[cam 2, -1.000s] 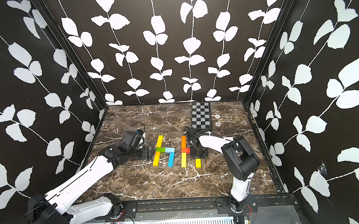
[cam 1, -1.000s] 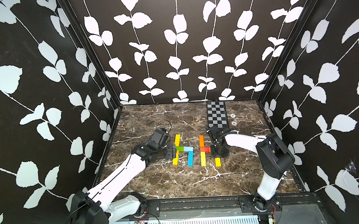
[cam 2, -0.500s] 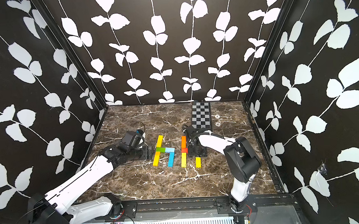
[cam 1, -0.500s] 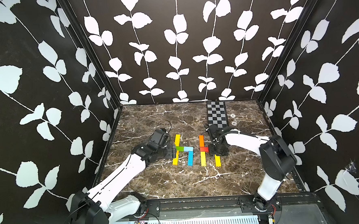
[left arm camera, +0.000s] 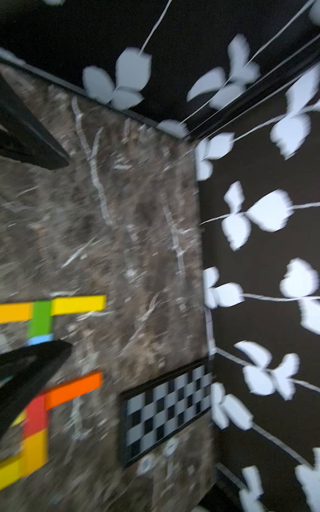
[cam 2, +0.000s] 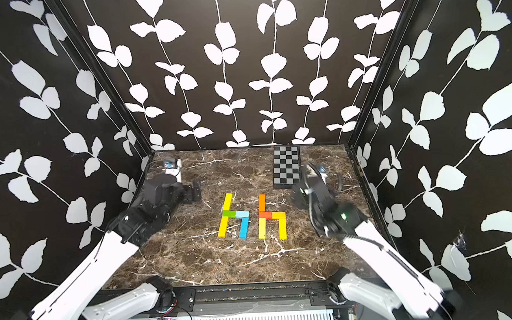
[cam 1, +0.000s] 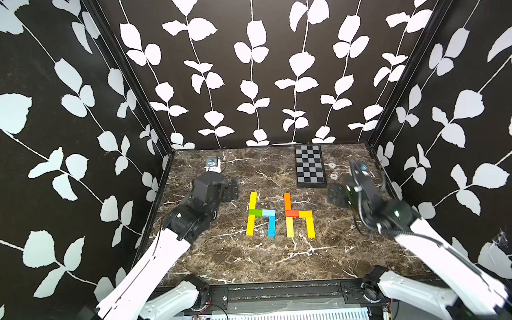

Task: Assemble the letter h with building blocks
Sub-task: Reset both arms

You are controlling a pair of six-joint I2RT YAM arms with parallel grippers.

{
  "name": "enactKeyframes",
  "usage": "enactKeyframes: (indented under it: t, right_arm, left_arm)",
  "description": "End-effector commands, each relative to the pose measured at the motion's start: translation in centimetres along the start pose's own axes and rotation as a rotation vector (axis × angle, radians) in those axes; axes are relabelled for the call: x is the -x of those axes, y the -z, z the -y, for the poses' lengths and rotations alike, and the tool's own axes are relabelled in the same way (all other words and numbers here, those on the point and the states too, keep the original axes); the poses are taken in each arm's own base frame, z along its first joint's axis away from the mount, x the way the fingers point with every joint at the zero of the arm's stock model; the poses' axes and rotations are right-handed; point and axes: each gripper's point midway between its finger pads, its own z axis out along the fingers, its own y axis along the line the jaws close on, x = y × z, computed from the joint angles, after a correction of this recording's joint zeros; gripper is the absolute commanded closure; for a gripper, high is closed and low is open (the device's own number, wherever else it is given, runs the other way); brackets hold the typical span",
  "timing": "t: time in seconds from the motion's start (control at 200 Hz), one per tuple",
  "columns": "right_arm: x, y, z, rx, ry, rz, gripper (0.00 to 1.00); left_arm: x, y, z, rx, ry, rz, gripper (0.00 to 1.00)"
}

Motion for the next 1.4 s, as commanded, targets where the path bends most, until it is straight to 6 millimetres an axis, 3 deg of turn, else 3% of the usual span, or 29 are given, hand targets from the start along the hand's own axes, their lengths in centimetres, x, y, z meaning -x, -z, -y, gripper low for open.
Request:
enactKeyframes:
  t: [0.0, 0.105, 0.205, 0.295, 0.39, 0.485, 0.61, 0.745, 0.78, 0.815, 0.86, 0.89, 0.93, 0.985, 1.04, 1.396]
  right_arm:
    - [-0.6, -1.7, 4.1, -0.159, 0.009, 0.198, 0.01]
    - [-2.0, -3.0, 9.4, -0.392, 0.022, 0.201, 0.01]
    - [-3.8, -4.8, 13.9, -0.606, 0.04, 0.123, 0.01]
    - [-5.4, -6.4, 16.6, -0.713, 0.033, 0.095, 0.01]
    - [-7.1, -8.0, 18.1, -0.748, 0.041, 0.087, 0.01]
    - [-6.6, -10.4, 16.0, -0.577, 0.068, 0.114, 0.0]
    - [-4.9, -13.2, 12.7, -0.313, 0.036, 0.231, 0.0]
    - [-3.2, -15.8, 11.8, -0.208, 0.032, 0.299, 0.01]
    - [-3.3, -16.7, 11.5, -0.188, 0.044, 0.298, 0.0]
    - [-3.5, -17.9, 11.0, -0.153, 0.053, 0.317, 0.01]
    - [-3.9, -19.2, 8.4, -0.02, 0.137, 0.315, 0.01]
    - [-4.6, -19.9, 8.4, -0.021, 0.14, 0.259, 0.01]
    - [-4.6, -19.9, 8.6, -0.038, 0.144, 0.2, 0.01]
    - [-3.9, -19.8, 8.3, -0.023, 0.138, 0.268, 0.01]
    - [-4.6, -19.9, 8.5, -0.033, 0.144, 0.227, 0.01]
    - [-4.3, -19.9, 8.4, -0.052, 0.159, 0.23, 0.01]
  left_arm:
    - [0.6, -2.3, -4.1, 0.313, -0.115, 0.151, 0.02]
    - [-3.3, -6.1, -7.6, 0.43, -0.074, 0.063, 0.01]
    - [-9.4, -9.7, -11.2, 0.5, 0.023, -0.077, 0.01]
    - [-14.9, -12.1, -12.1, 0.491, 0.034, -0.182, 0.01]
    - [-18.3, -13.2, -11.5, 0.459, -0.04, -0.217, 0.01]
    - [-17.6, -13.8, -11.4, 0.397, -0.02, -0.147, 0.01]
    - [-17.7, -14.6, -12.7, 0.386, 0.054, -0.067, 0.01]
    - [-17.5, -16.3, -8.7, 0.141, -0.031, -0.012, 0.01]
    - [-18.5, -16.1, -7.7, 0.084, -0.044, -0.02, 0.01]
    - [-18.2, -16.2, -7.9, 0.094, -0.045, 0.02, 0.01]
    - [-18.6, -16.2, -8.0, 0.098, -0.044, -0.004, 0.01]
    - [-18.7, -16.1, -7.9, 0.088, -0.04, -0.023, 0.01]
    - [-18.4, -16.2, -8.0, 0.095, -0.039, 0.002, 0.01]
    - [-18.5, -16.2, -8.0, 0.096, -0.039, 0.002, 0.01]
    - [-18.6, -16.1, -7.9, 0.089, -0.038, -0.014, 0.01]
    - [-18.6, -16.1, -8.0, 0.095, -0.04, -0.01, 0.01]
